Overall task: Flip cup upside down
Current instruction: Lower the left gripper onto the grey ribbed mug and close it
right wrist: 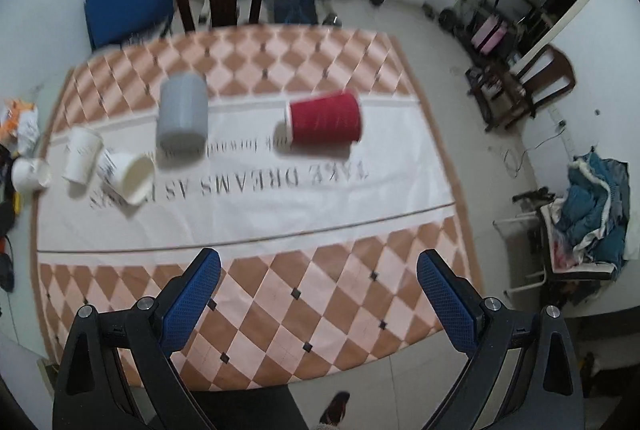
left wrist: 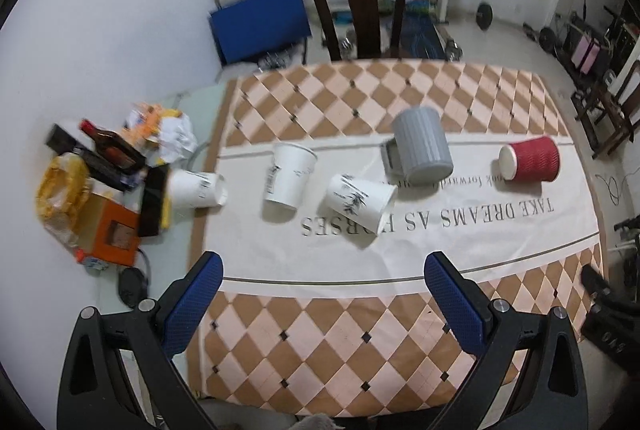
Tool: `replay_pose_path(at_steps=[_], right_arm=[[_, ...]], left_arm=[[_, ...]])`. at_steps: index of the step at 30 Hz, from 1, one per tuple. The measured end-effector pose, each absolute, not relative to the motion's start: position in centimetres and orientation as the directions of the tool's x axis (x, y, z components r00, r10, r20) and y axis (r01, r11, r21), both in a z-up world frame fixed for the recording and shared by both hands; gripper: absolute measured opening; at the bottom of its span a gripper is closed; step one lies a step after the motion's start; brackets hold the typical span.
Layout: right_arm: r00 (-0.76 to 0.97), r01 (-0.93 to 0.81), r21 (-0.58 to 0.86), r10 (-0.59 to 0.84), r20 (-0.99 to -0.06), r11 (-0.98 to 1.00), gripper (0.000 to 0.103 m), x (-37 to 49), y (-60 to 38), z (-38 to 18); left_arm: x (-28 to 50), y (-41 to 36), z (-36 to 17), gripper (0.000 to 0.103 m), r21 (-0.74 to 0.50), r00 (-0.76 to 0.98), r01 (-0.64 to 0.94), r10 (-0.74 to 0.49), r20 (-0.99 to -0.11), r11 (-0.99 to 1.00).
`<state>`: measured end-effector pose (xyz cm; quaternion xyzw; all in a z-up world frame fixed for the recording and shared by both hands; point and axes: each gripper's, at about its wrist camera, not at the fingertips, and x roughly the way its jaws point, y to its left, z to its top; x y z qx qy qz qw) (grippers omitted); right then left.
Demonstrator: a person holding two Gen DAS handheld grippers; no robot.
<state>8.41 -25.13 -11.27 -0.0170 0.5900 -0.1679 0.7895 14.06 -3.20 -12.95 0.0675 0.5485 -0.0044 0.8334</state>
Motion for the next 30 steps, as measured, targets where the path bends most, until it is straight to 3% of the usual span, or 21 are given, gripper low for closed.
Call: replay_pose_path(at_steps=[7, 11, 15, 22, 30], right_arm=[[0.128, 0.189, -0.196, -0.222, -0.967, 0.962, 0.098, 12.7, -26.7, -19.9], [0.053, 0.18, -0.161, -0.173, -0.983, 0.97, 0.086, 14.9, -28.2, -23.9], [0.017, 0.215, -0.152, -0.159, -0.987, 0.965, 0.084, 17.0, -30.5, -26.9], [-0.046, 0.285, -0.158, -0.151, -0.987, 0.945, 0.077, 19.1, -34.7, -31.0], [-0.075, 0.278, -0.141, -0.125, -0.989, 0.95, 0.077, 20.2, -35.8, -33.4]], left_arm=[[18.5, -4.6, -18.1, 0.102, 0.006, 0.255, 0.073, -0.013, -0.967, 0.997], [21.7, -6.4, -19.9, 0.102, -0.06, 0.185, 0.062, -0.07, -0.98, 0.996], [25.6, -8.9, -21.6, 0.094, -0.104, 0.144, 0.071, -0.113, -0.983, 0.992], [30.2, -12.0, -25.5, 0.094, -0.093, 0.068, 0.098, -0.099, -0.993, 0.991], [32.0, -13.6, -29.7, 0.094, -0.102, -0.013, 0.101, -0.101, -0.995, 0.99]])
